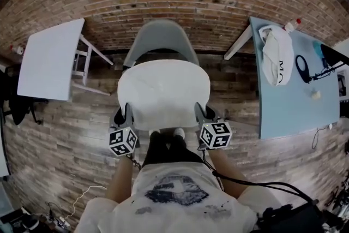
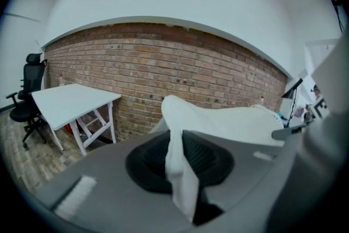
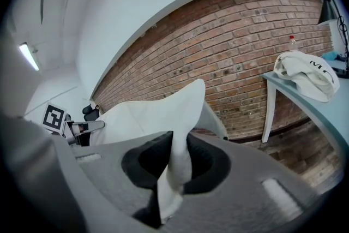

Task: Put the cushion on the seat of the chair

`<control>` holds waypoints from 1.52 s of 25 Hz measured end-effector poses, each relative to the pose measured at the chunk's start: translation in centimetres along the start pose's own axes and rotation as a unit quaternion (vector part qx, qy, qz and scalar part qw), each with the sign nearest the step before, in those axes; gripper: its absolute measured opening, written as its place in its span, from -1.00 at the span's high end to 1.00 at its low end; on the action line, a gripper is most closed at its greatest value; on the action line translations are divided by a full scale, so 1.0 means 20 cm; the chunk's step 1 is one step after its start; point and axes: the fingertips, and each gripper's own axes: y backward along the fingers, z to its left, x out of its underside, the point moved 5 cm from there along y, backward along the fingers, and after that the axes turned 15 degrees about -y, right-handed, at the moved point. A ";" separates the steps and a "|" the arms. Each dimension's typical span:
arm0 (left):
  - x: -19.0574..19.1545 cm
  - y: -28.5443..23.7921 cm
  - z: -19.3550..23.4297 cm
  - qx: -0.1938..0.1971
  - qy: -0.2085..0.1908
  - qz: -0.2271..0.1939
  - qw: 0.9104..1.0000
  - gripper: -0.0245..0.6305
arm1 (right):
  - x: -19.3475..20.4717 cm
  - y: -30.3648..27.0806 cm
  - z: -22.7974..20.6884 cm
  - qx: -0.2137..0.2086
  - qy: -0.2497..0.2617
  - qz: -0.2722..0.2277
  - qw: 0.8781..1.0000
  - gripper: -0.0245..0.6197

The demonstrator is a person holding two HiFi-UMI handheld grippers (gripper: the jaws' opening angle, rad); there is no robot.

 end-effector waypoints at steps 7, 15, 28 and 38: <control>0.12 -0.20 0.13 0.028 -0.001 0.013 1.000 0.78 | 0.08 -0.18 -0.01 0.032 -0.002 0.005 0.999 0.77; 0.34 -0.52 0.24 0.059 -0.001 0.033 0.998 0.78 | 0.23 -0.46 -0.10 0.065 -0.004 0.014 0.998 0.77; 0.90 -1.08 0.28 0.067 -0.009 0.077 0.995 0.78 | 0.59 -1.00 -0.50 0.094 -0.023 0.038 0.995 0.77; 1.31 -1.37 0.31 0.063 -0.012 0.111 0.992 0.78 | 0.90 -1.35 -0.78 0.105 -0.046 0.066 0.991 0.77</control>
